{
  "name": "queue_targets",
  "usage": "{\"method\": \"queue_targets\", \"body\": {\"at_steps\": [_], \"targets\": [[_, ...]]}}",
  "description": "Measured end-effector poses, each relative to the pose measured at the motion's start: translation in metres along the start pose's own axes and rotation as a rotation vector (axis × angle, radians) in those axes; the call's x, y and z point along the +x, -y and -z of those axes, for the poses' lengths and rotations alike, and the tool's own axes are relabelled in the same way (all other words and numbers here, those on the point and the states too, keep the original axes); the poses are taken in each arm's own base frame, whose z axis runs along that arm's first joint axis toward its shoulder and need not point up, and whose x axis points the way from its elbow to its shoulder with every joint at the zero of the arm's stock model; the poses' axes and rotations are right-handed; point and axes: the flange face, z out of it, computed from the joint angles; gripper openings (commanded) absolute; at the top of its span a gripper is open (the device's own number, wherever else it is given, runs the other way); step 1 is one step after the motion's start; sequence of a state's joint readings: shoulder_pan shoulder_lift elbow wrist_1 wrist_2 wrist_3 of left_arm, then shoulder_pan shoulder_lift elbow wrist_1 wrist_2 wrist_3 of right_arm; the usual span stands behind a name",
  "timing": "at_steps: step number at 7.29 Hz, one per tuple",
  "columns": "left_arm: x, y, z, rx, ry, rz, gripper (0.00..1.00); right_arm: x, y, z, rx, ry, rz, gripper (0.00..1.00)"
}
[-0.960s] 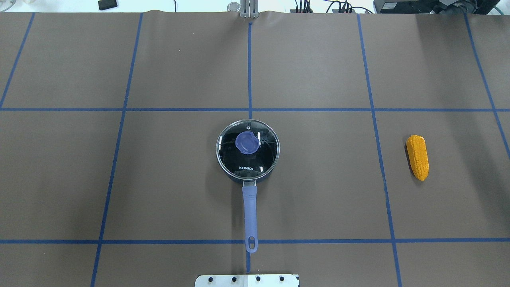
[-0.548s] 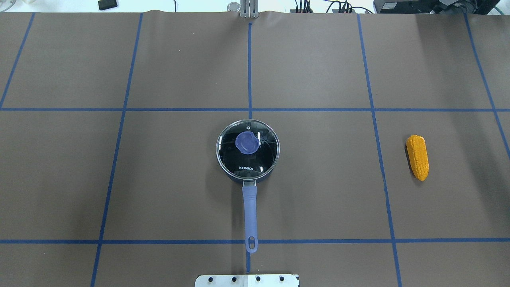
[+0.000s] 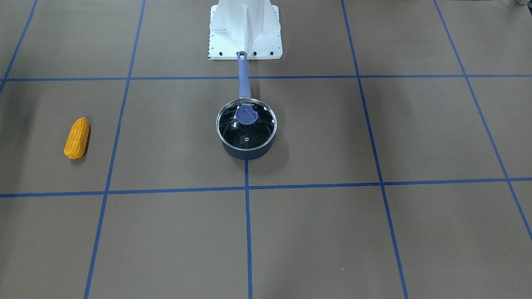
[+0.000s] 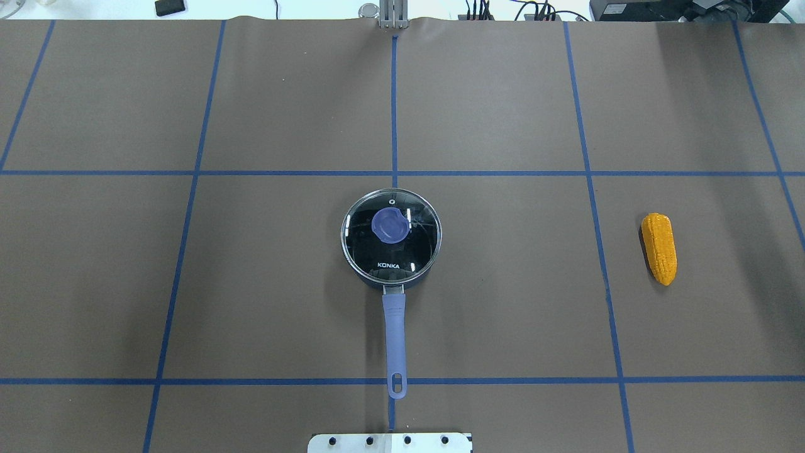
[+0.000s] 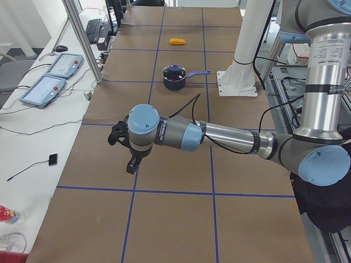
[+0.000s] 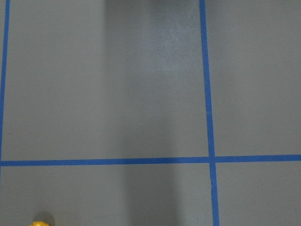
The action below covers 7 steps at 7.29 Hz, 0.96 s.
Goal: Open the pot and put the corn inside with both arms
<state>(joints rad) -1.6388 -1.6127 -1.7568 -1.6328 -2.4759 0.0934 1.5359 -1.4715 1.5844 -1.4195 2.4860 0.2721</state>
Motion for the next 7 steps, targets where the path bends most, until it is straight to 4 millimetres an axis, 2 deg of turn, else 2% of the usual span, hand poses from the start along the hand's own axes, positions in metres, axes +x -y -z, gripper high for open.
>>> {"method": "queue_targets", "body": {"at_steps": [1,2,4,7], "targets": [[0.037,0.020,-0.009,-0.010,-0.016,0.040,0.98,-0.024,0.000,-0.013,-0.019,0.011,-0.026,0.87],[0.085,0.045,-0.023,-0.024,-0.033,0.072,0.98,-0.057,-0.004,-0.033,-0.040,0.010,-0.048,1.00],[0.189,0.088,-0.051,-0.045,-0.052,0.125,0.98,-0.115,-0.017,-0.069,-0.061,0.009,-0.063,1.00],[0.315,0.123,-0.087,-0.060,-0.070,0.207,0.98,-0.177,-0.042,-0.127,-0.036,-0.046,-0.007,1.00]]}}
